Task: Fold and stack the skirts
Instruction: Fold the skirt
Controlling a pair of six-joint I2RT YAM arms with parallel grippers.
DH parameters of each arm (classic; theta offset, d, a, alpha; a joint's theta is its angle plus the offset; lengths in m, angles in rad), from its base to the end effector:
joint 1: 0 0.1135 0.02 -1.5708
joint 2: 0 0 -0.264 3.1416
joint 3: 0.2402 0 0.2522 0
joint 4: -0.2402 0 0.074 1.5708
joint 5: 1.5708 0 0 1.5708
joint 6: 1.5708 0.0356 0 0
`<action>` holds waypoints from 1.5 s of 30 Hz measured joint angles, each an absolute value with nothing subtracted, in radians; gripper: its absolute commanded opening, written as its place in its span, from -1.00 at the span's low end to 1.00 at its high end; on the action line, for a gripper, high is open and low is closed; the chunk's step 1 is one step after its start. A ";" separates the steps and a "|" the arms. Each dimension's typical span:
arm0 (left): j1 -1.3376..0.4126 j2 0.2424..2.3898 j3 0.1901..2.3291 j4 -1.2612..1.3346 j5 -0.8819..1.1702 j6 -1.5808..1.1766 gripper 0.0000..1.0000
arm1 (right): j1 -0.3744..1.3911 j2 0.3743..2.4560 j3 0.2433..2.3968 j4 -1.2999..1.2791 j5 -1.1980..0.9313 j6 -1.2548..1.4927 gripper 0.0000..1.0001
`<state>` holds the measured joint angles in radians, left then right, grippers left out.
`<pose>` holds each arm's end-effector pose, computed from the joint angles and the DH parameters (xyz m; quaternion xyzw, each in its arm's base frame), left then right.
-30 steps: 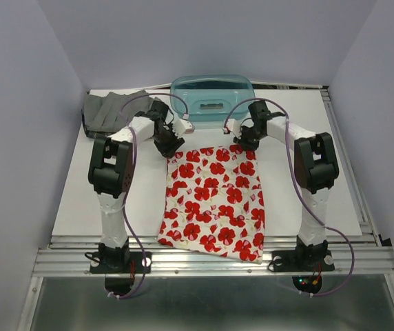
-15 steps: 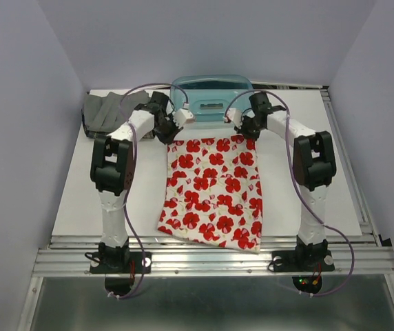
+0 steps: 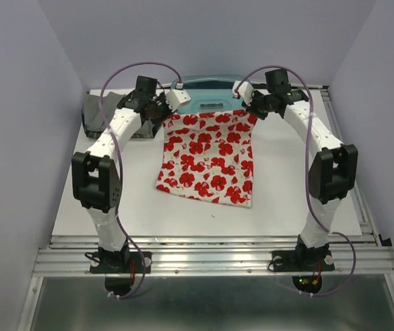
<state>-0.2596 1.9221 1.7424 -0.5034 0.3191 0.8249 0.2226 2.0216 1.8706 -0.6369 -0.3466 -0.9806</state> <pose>0.4284 -0.1253 0.3086 0.5186 0.7285 -0.0195 0.4472 0.4480 0.1138 0.2974 -0.5695 0.7134 0.0090 0.4081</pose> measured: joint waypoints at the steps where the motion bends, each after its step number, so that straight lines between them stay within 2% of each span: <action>1: -0.260 1.890 1.709 -0.496 0.323 0.835 -1.00 | 0.224 1.969 1.838 -0.656 -0.362 -0.983 -0.99; 4: -0.260 1.742 1.558 -0.480 0.343 0.870 -1.00 | 0.242 1.842 1.740 -0.689 -0.394 -0.986 -0.99; 11: -0.260 1.458 1.221 -0.448 0.363 0.971 -1.00 | 0.413 1.521 1.283 -0.685 -0.391 -0.950 -0.99; 18: -0.307 1.266 0.786 -0.412 0.364 1.077 -1.00 | 0.581 1.462 0.886 -0.593 -0.378 -0.845 -0.99; 23: -0.421 1.223 0.559 -0.360 0.336 1.099 -1.00 | 0.596 1.465 0.805 -0.537 -0.347 -0.813 -0.99; 25: -0.449 1.212 0.541 -0.327 0.314 1.095 -0.63 | 0.596 1.473 0.805 -0.500 -0.323 -0.810 -0.99; 27: -0.460 1.219 0.536 -0.298 0.294 1.083 -0.46 | 0.595 1.488 0.805 -0.476 -0.305 -0.806 -0.99; 32: -0.463 1.244 0.548 -0.259 0.251 1.055 -0.21 | 0.595 1.515 0.810 -0.461 -0.289 -0.794 -0.46; 35: -0.463 1.225 0.561 -0.300 0.245 1.045 -0.04 | 0.595 1.508 0.815 -0.480 -0.282 -0.788 -0.35; 37: -0.463 1.180 0.580 -0.358 0.250 1.039 -0.04 | 0.595 1.479 0.829 -0.512 -0.274 -0.783 -0.34; 40: -0.463 1.087 0.647 -0.447 0.274 1.027 -0.04 | 0.595 1.421 0.881 -0.567 -0.270 -0.764 -0.21; 44: -0.463 1.021 0.778 -0.490 0.308 0.966 0.00 | 0.595 1.383 1.011 -0.622 -0.319 -0.723 0.12; 45: -0.463 1.021 0.797 -0.484 0.311 0.950 0.00 | 0.595 1.385 1.035 -0.625 -0.343 -0.714 0.15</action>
